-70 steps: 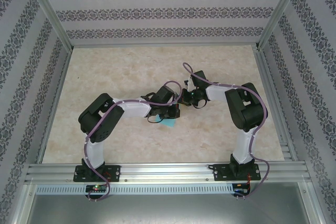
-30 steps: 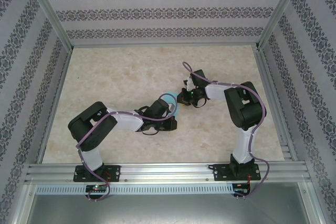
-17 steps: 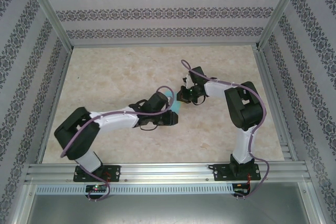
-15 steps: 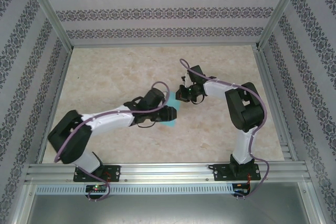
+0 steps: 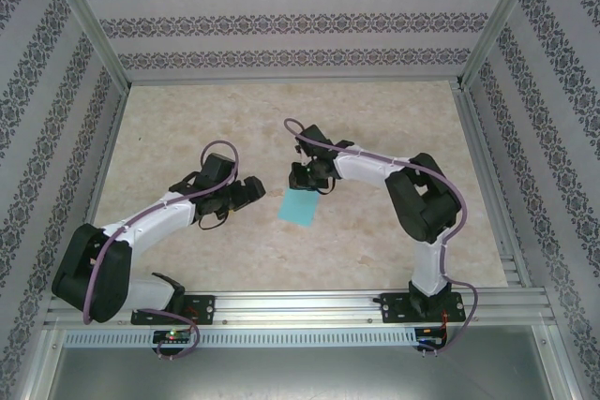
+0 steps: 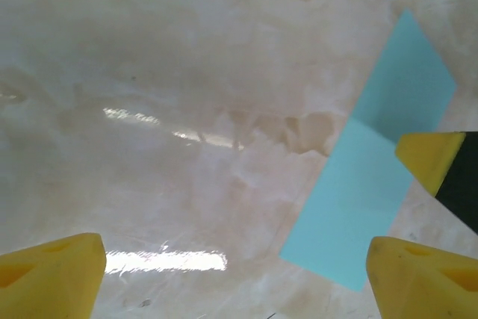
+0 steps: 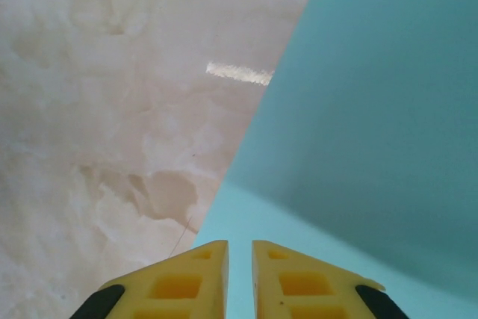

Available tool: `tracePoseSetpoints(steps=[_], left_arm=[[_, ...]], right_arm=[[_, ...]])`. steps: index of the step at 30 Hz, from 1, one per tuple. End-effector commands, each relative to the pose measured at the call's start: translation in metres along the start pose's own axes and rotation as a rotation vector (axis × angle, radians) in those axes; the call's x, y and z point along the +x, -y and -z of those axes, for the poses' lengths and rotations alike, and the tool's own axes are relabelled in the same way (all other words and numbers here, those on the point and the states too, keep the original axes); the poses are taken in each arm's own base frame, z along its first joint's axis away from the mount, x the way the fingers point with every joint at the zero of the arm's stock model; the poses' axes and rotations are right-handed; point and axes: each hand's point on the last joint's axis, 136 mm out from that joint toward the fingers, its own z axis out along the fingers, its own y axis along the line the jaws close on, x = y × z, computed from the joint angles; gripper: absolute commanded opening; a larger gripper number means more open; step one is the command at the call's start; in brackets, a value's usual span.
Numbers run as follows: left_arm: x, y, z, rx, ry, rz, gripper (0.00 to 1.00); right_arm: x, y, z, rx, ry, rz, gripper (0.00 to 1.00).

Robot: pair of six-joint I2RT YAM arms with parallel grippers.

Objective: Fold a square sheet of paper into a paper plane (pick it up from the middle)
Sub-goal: Rotate the square sheet of paper at the center of the table.

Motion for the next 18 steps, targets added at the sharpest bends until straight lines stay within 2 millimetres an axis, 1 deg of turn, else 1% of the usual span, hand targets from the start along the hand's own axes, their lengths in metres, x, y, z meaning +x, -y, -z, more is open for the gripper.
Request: tracePoseSetpoints(steps=[1,4,6,9,10,11,12,13,15,17,18], left_arm=[[0.003,-0.003,0.003,0.017,-0.024,-0.01,0.95],[0.001,-0.001,0.001,0.027,-0.036,-0.031,1.0],[0.0,0.003,-0.001,0.036,-0.045,-0.049,1.0],[0.002,0.009,-0.005,0.057,-0.072,-0.061,1.0],[0.002,0.011,-0.006,0.065,-0.079,-0.068,1.0],[0.002,0.013,-0.006,0.071,-0.084,-0.076,1.0],[0.002,0.014,-0.007,0.072,-0.087,-0.082,1.0],[0.002,0.015,-0.007,0.076,-0.088,-0.09,1.0],[0.001,0.019,-0.009,0.085,-0.093,-0.107,0.99],[0.001,0.025,-0.009,0.106,-0.099,-0.115,0.99],[0.003,0.028,-0.01,0.112,-0.103,-0.117,0.99]], right_arm=[[0.005,0.016,-0.01,0.123,-0.034,0.029,0.21],[0.023,0.018,-0.019,0.132,-0.103,0.077,0.25],[0.038,0.022,-0.022,0.144,-0.158,0.146,0.26],[0.066,0.025,-0.015,0.136,-0.253,0.281,0.27],[0.075,0.027,-0.009,0.132,-0.277,0.336,0.27],[0.078,0.029,-0.002,0.129,-0.279,0.381,0.26],[0.078,0.029,0.004,0.129,-0.265,0.406,0.27],[0.073,0.03,0.011,0.125,-0.243,0.415,0.28],[0.054,0.023,0.023,0.103,-0.175,0.382,0.32],[0.028,0.01,0.036,0.074,-0.078,0.303,0.37],[0.019,0.005,0.04,0.057,-0.036,0.265,0.39]])
